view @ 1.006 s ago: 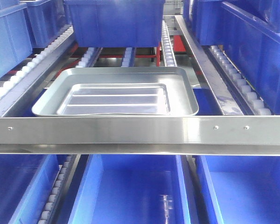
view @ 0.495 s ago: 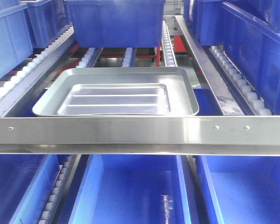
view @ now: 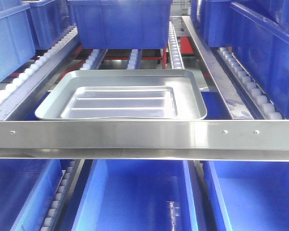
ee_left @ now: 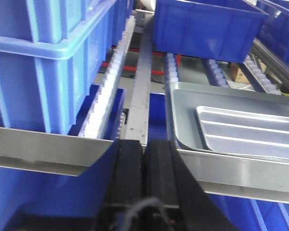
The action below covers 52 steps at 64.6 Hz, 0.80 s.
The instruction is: Grab silver tray and stack on right shelf
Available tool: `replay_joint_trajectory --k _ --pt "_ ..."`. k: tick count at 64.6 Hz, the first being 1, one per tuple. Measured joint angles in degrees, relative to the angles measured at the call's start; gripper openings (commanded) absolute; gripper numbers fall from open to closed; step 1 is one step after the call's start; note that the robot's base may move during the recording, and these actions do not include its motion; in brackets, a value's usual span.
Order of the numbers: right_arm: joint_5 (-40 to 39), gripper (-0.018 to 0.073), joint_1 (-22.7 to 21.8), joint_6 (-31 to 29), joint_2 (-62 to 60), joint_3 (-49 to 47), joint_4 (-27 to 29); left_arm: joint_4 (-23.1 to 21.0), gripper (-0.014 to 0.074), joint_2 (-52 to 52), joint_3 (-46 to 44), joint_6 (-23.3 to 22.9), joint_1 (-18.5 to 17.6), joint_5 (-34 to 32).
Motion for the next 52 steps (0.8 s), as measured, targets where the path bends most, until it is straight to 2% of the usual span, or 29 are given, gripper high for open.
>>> replay_joint_trajectory --k 52 --pt "0.00 0.0049 0.00 0.00 0.00 0.00 0.00 -0.13 -0.0090 -0.03 0.00 0.00 0.38 -1.59"
